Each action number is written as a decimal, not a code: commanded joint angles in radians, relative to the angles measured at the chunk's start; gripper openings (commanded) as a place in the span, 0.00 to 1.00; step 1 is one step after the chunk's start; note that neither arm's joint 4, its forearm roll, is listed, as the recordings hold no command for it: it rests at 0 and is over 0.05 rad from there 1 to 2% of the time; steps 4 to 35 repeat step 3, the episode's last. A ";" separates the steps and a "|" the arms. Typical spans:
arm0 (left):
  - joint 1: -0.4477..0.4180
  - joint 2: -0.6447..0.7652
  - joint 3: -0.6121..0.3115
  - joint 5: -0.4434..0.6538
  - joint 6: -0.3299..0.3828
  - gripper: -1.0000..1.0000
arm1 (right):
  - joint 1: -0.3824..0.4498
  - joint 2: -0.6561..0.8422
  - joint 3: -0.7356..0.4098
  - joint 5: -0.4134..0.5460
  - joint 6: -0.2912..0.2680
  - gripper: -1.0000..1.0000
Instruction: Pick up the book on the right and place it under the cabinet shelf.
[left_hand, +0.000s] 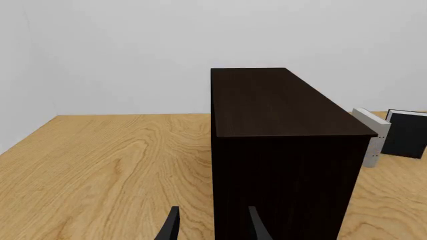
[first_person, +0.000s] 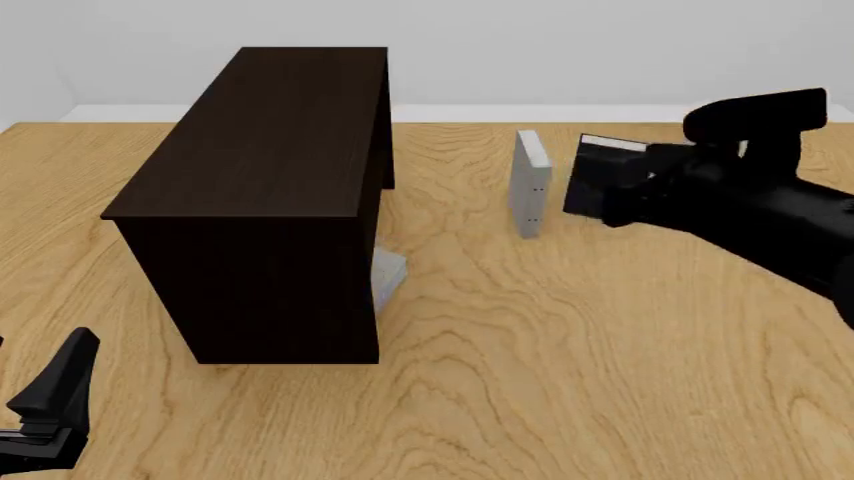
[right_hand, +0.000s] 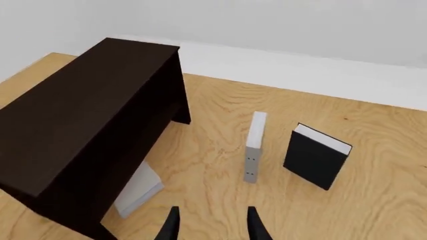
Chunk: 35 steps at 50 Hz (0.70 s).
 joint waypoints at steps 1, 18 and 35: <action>0.000 0.000 0.000 0.000 0.000 1.00 | -0.039 -0.153 0.021 0.081 -0.016 1.00; 0.000 0.000 0.000 0.000 0.000 1.00 | -0.041 -0.176 0.023 0.095 -0.017 1.00; 0.000 0.000 0.000 0.000 0.000 1.00 | -0.041 -0.176 0.023 0.095 -0.017 1.00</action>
